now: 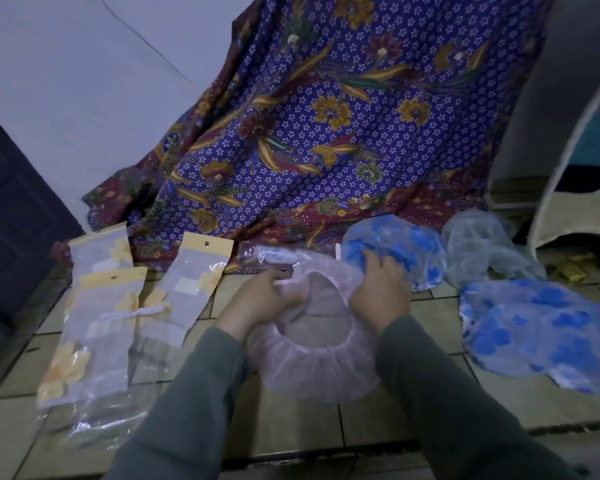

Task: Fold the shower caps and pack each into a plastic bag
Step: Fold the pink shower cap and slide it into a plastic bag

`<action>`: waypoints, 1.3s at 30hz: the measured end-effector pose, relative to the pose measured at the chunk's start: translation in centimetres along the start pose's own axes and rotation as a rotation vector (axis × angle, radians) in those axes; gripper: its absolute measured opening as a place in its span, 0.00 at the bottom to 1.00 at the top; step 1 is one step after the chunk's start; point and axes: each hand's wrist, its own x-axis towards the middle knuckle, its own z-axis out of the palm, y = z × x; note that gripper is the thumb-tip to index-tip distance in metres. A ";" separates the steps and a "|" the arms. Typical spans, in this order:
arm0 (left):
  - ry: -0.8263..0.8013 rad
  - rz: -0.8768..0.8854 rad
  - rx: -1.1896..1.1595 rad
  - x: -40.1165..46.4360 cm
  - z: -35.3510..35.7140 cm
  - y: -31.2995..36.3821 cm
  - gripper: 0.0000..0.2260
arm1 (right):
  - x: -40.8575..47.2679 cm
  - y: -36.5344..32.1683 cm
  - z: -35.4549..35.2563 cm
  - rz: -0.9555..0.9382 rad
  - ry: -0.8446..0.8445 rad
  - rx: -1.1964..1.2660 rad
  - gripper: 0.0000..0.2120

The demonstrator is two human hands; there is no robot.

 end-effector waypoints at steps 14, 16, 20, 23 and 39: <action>-0.131 0.106 -0.201 0.6 -0.5 -1.4 0.12 | 2.3 -0.8 -0.4 -0.186 -0.195 0.422 0.03; -0.116 0.070 0.011 0.7 -0.2 -1.7 0.08 | 2.0 -0.3 0.2 -0.171 -0.155 0.417 0.03; -0.175 -0.039 0.220 1.2 1.4 -2.5 0.18 | 1.0 0.1 0.9 -0.177 -0.078 0.488 0.06; 0.000 -0.091 0.100 1.3 1.9 -3.0 0.08 | 0.3 0.8 1.6 -0.163 0.046 0.485 0.06; 0.306 0.187 -0.564 -0.8 0.3 -1.7 0.08 | -0.3 -0.5 0.2 -0.442 0.071 0.319 0.11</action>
